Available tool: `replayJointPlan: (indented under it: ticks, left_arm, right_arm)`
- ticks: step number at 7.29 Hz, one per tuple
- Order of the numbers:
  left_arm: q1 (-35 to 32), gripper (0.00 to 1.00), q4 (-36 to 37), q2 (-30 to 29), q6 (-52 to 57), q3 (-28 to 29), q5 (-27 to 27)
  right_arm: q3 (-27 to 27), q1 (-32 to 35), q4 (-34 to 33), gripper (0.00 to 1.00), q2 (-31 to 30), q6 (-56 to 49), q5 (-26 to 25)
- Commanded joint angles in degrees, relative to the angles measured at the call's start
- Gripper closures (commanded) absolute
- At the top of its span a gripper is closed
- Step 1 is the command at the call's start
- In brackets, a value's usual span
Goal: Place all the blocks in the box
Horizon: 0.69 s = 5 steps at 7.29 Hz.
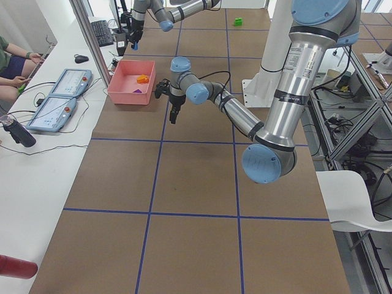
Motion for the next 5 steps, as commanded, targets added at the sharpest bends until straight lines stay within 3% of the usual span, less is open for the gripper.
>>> replayJointPlan:
  ticks: [1, 2, 3, 4, 5]
  left_arm:
    - [0.0, 0.0, 0.0, 0.15, -0.08, 0.39, 0.07]
    - [0.0, 0.0, 0.0, 0.15, -0.08, 0.48, 0.07]
    - [0.0, 0.0, 0.0, 0.15, -0.08, 0.39, 0.07]
    - [0.0, 0.0, 0.18, 0.15, -0.08, 0.22, 0.07]
    - [0.18, 0.0, 0.27, 1.1, -0.08, -0.13, -0.02]
  right_arm:
    - [0.04, -3.55, -4.63, 1.0, 2.24, -5.9, -4.08]
    - [0.21, -3.91, -7.25, 0.89, 2.68, -7.08, -4.09]
    - [0.39, -4.43, -7.88, 0.18, 2.85, -8.23, -4.35]
    - [1.61, -4.35, -9.98, 0.01, 2.68, -8.85, -4.09]
    - [5.53, -3.66, -16.7, 0.01, 2.51, -11.98, -3.66]
